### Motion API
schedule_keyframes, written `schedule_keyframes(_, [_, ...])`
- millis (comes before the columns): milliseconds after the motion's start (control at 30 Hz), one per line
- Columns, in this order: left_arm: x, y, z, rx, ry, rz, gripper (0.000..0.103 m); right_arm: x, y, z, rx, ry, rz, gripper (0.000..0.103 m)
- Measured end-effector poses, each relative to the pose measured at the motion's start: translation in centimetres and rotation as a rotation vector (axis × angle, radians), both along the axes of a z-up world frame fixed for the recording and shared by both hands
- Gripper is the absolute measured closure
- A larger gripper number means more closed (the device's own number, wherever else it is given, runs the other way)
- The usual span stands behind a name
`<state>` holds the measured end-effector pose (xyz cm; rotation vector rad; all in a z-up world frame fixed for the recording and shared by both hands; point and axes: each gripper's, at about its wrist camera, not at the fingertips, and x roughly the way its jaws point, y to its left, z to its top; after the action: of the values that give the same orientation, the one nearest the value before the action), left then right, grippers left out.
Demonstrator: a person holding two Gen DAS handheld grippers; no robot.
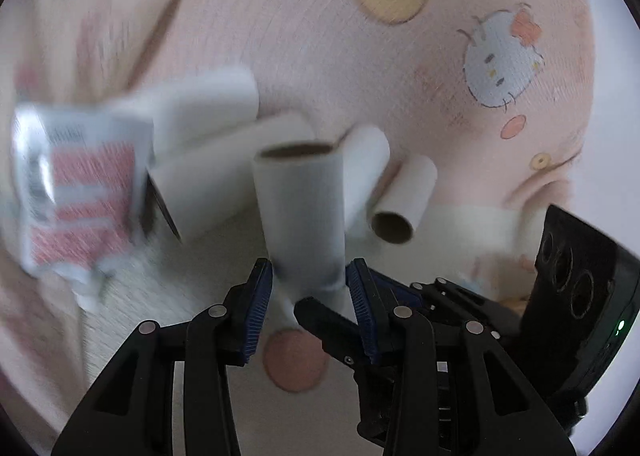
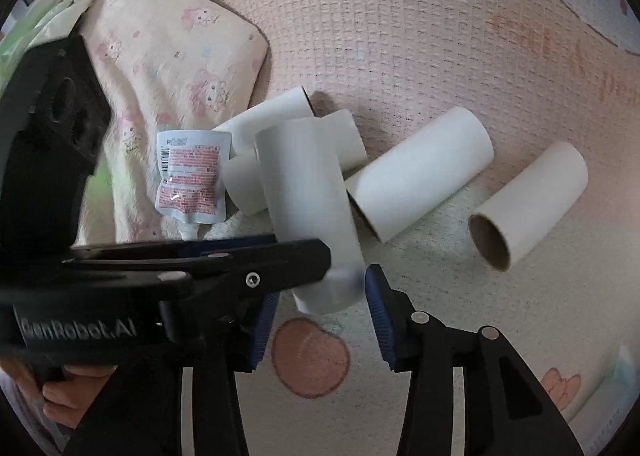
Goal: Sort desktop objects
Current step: 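Close the left gripper around a standing white tube, then lift the held white tube up off the blanket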
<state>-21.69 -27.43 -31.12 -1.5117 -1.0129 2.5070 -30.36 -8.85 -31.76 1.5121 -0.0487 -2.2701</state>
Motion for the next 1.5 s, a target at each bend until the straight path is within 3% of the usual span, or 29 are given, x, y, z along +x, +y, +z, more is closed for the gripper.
schedule_keyframes(67, [0.1, 0.5, 0.5, -0.037, 0.029, -0.017, 0.060, -0.3, -0.2, -0.2, 0.008, 0.004, 0.012, 0.062])
schedule_keyframes(167, [-0.2, 0.4, -0.2, -0.034, -0.007, -0.001, 0.060, -0.6, -0.6, -0.5, 0.034, 0.020, 0.023, 0.062])
schedule_keyframes(367, [-0.2, -1.2, -1.9, 0.140, -0.009, 0.084, 0.060, -0.5, -1.1, -0.3, 0.060, 0.064, 0.023, 0.062])
schedule_keyframes(633, [2.8, 0.2, -1.4, 0.165, 0.045, 0.119, 0.060, 1.1, -0.5, 1.1, 0.059, 0.061, 0.023, 0.063])
schedule_keyframes(900, [6.2, 3.3, -0.5, 0.188, 0.075, 0.054, 0.061, 5.9, 1.4, 3.1, 0.052, 0.043, -0.027, 0.064])
schedule_keyframes(1033, [7.8, 5.8, -0.7, 0.183, 0.059, 0.032, 0.061, 9.6, 1.7, 1.7, 0.017, -0.019, -0.096, 0.064])
schedule_keyframes(1167, [9.9, 8.8, -1.3, 0.195, 0.018, -0.034, 0.061, 13.9, 2.4, 1.2, 0.034, -0.067, -0.089, 0.064])
schedule_keyframes(1400, [12.7, 13.2, -1.6, 0.113, -0.005, -0.159, 0.062, 19.7, 5.2, 1.2, 0.029, -0.109, -0.142, 0.064])
schedule_keyframes(1467, [12.9, 14.0, -2.0, 0.094, -0.023, -0.186, 0.066, 20.1, 5.3, 0.8, 0.027, -0.119, -0.151, 0.064])
schedule_keyframes(1500, [13.0, 14.4, -2.1, 0.084, -0.034, -0.202, 0.078, 20.6, 5.4, 0.8, 0.034, -0.128, -0.155, 0.064])
